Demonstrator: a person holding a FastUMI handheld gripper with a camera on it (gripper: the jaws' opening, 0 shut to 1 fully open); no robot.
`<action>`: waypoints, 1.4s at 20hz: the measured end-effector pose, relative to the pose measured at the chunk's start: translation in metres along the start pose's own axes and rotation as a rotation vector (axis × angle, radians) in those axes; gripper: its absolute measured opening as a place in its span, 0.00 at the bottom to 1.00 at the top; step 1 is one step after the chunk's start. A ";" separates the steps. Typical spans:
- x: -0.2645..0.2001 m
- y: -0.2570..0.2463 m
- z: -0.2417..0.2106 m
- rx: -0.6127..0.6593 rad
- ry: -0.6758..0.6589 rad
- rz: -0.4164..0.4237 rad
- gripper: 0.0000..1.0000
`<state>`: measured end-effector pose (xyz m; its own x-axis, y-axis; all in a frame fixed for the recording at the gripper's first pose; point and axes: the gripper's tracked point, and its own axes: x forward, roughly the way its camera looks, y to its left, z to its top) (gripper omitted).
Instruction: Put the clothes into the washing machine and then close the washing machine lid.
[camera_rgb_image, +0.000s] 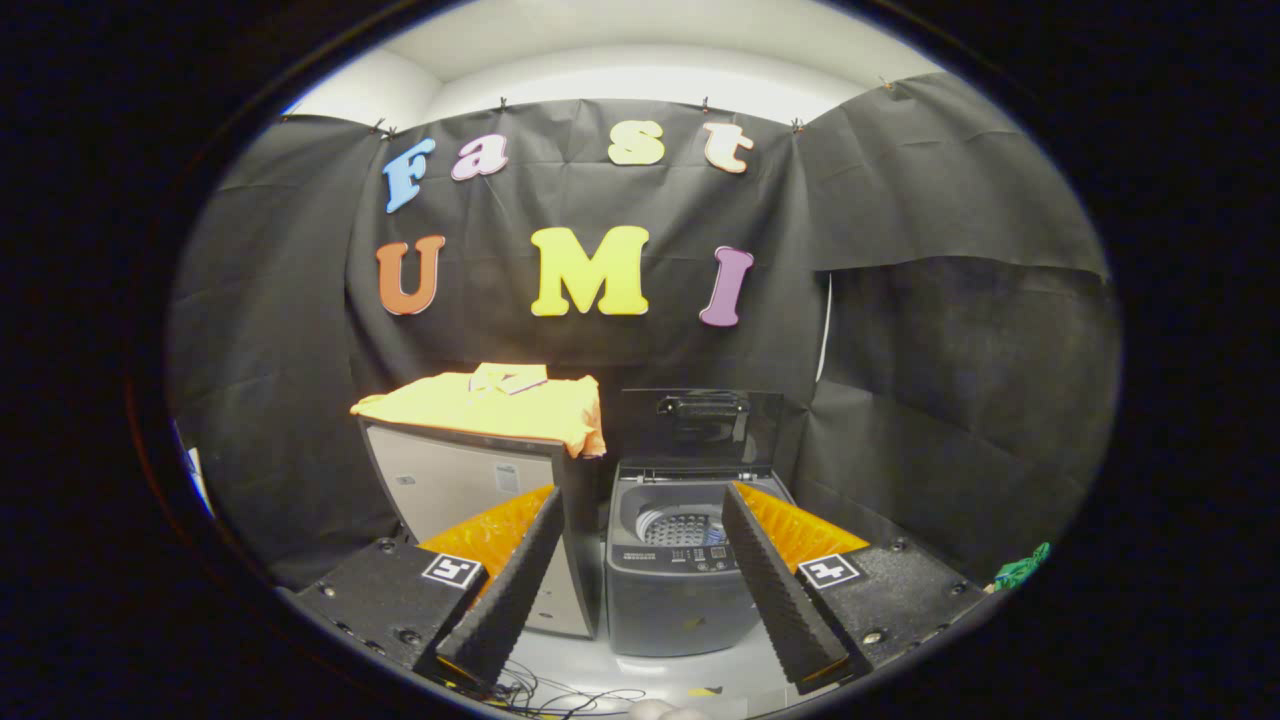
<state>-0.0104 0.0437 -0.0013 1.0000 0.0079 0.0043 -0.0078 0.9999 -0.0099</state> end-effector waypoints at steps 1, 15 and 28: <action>-0.003 0.000 0.001 -0.008 0.000 -0.004 1.00; 0.001 0.002 0.002 0.003 -0.006 0.046 1.00; 0.097 0.096 0.101 0.062 0.017 0.121 1.00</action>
<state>0.0858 0.1416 0.0988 0.9916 0.1289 -0.0098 -0.1282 0.9904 0.0524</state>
